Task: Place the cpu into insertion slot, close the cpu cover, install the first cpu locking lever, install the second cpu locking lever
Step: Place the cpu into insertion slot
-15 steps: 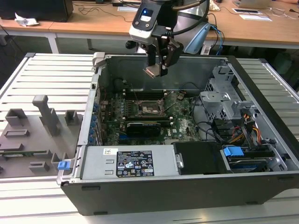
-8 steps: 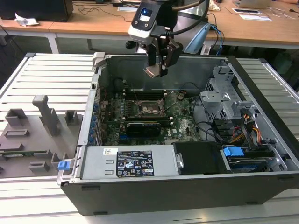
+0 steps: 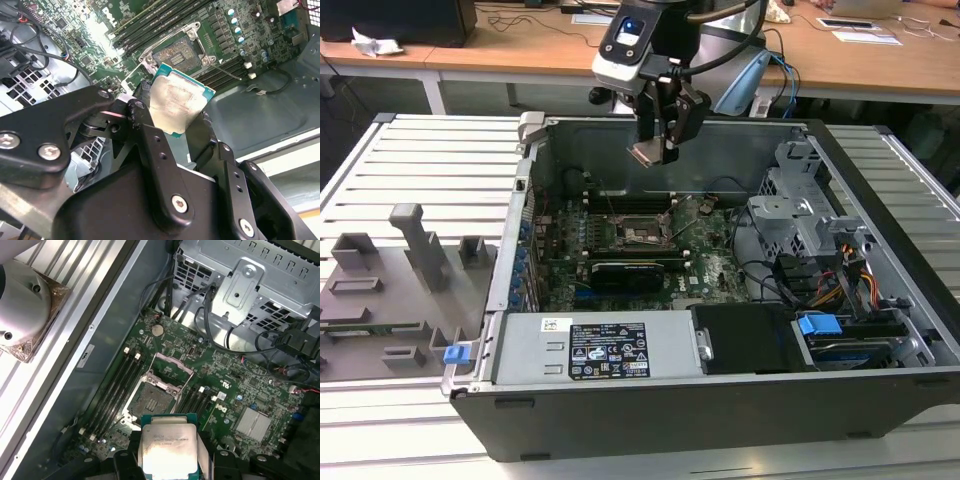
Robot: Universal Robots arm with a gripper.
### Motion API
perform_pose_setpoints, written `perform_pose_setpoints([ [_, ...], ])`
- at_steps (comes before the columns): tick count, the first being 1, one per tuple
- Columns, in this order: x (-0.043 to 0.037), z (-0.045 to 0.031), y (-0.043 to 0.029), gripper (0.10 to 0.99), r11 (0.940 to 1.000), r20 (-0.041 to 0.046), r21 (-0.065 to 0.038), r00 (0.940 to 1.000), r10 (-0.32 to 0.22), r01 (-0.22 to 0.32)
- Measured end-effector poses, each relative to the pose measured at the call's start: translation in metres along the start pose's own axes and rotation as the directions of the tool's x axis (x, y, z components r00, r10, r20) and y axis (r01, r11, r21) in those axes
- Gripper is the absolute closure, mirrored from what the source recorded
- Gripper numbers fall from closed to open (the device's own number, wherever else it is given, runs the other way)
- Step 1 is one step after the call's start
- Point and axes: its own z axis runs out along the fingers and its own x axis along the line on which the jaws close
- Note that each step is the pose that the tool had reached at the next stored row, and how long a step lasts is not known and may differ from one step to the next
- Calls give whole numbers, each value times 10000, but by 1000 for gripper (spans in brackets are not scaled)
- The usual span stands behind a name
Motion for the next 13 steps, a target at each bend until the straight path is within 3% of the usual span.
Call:
perform_pose_setpoints([
  [13,0,1,0,561,9978,59,-15,9978,662,-662],
])
